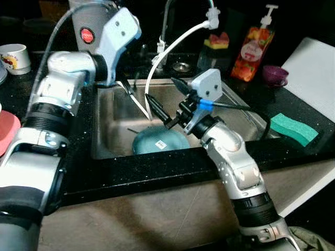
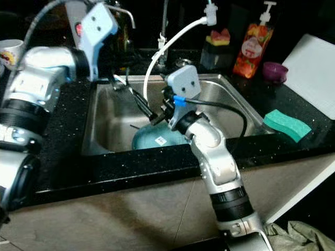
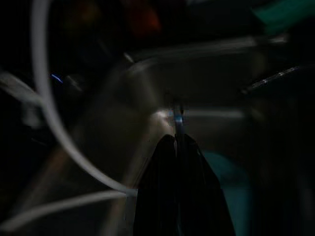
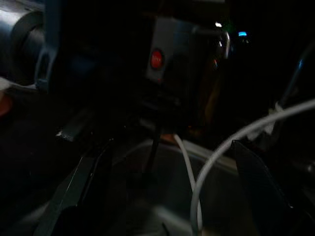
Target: Kitchen organization
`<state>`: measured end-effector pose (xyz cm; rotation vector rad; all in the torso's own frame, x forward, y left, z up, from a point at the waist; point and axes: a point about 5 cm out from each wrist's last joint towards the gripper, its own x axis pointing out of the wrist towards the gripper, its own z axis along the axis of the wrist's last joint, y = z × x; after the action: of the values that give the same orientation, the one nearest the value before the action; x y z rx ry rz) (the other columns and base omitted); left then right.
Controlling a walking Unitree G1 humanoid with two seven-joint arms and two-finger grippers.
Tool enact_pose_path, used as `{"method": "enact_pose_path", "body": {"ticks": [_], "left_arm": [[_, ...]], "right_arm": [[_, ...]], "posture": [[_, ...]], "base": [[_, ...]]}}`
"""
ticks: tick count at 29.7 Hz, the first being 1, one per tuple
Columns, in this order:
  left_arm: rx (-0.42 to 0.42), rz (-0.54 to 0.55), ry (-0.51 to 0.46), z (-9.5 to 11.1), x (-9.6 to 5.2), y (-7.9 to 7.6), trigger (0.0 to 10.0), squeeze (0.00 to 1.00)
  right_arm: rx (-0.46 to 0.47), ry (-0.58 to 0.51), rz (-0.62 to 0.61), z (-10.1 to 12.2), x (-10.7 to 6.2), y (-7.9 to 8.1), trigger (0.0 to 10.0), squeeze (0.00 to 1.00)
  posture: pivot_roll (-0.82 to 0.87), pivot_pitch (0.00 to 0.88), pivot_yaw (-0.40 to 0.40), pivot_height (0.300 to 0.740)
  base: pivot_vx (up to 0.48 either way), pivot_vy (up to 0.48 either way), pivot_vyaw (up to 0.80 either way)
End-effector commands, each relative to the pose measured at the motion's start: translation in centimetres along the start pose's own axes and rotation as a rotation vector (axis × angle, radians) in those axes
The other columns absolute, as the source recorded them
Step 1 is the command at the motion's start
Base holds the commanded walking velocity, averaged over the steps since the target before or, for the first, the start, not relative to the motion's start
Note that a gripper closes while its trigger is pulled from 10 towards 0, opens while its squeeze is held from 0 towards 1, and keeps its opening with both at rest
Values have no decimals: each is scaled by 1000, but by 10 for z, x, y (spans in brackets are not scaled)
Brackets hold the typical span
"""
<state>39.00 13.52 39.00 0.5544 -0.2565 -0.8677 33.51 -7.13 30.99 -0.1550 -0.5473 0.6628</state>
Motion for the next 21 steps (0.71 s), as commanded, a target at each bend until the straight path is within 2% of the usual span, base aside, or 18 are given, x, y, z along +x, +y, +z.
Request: {"method": "enact_pose_path", "body": {"ticks": [1, 2, 3, 5, 9, 13, 18, 21], "left_arm": [[-76, -45, 30, -5, 6, -5, 10000, 0], [-76, -45, 30, -5, 6, -5, 10000, 0], [-123, -51, 27, -6, 7, -6, 10000, 0], [-137, -51, 25, -6, 7, -6, 10000, 0], [-214, -57, 12, -5, 9, -6, 10000, 0], [-264, -49, -10, -2, 8, -3, 10000, 0], [-393, -88, -116, 10, 4, -1, 10000, 0], [-409, -113, -141, 12, 3, -4, 10000, 0]], "right_arm": [[-37, 51, -25, -11, -4, 3, 10000, 0], [-37, 51, -25, -11, -4, 3, 10000, 0], [-47, 66, -38, -13, -5, 3, 10000, 0], [-48, 69, -41, -14, -5, 4, 10000, 0], [-78, 136, -98, -26, -6, -1, 10000, 0], [-71, 137, -96, -26, -5, 0, 10000, 0], [-5, 106, -89, -22, 2, 2, 10000, 0], [31, 84, -85, -19, 5, 2, 10000, 0]], "posture": [[192, 202, 9, 740], [192, 202, 9, 740], [190, 203, 18, 740], [190, 203, 18, 740], [189, 196, 29, 740], [189, 191, 26, 740], [185, 182, 3, 740], [192, 183, -18, 740]], "base": [[0, 0, 0], [0, 0, 0], [0, 0, 0], [0, 0, 0], [0, 0, 0], [0, 0, 0], [0, 0, 0], [0, 0, 0]]}}
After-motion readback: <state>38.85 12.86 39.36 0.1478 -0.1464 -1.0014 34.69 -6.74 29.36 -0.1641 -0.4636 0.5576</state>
